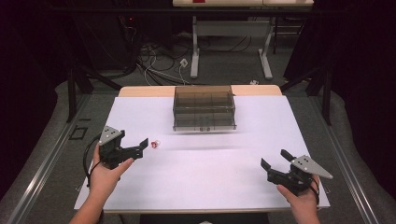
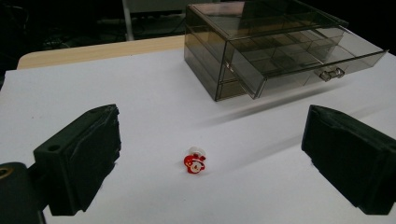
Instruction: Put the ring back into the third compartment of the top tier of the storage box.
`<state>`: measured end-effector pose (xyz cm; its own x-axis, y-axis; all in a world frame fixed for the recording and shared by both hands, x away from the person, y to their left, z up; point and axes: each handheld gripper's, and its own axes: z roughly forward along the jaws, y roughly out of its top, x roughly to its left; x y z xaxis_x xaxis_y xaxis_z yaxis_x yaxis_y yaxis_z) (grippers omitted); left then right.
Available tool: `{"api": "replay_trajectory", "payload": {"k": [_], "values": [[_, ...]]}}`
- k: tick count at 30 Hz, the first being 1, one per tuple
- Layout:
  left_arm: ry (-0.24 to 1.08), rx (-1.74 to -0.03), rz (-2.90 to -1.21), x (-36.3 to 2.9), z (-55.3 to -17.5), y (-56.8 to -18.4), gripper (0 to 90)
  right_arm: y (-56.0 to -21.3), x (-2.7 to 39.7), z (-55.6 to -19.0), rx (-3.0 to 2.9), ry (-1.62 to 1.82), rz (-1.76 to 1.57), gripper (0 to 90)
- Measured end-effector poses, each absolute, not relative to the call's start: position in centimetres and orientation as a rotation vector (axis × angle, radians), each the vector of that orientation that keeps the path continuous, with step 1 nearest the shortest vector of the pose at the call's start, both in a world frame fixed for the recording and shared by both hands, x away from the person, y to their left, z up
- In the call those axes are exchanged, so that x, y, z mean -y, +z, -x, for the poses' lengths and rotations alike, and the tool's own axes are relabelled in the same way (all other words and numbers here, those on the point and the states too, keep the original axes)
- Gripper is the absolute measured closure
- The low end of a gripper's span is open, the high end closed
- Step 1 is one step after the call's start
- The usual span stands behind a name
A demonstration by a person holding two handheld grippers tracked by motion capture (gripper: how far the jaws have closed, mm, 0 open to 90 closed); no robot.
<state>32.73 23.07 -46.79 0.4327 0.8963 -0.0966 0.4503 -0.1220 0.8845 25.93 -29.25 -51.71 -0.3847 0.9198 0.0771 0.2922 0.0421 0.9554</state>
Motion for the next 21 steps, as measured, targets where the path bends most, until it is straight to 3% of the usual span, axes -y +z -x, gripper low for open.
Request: {"api": "replay_trajectory", "payload": {"k": [21], "values": [[0.604,-1.196,-1.82,-22.5,-35.3,-46.9,5.2,-51.8,29.2,-26.0,-1.737,1.365,-1.218,15.0]]}}
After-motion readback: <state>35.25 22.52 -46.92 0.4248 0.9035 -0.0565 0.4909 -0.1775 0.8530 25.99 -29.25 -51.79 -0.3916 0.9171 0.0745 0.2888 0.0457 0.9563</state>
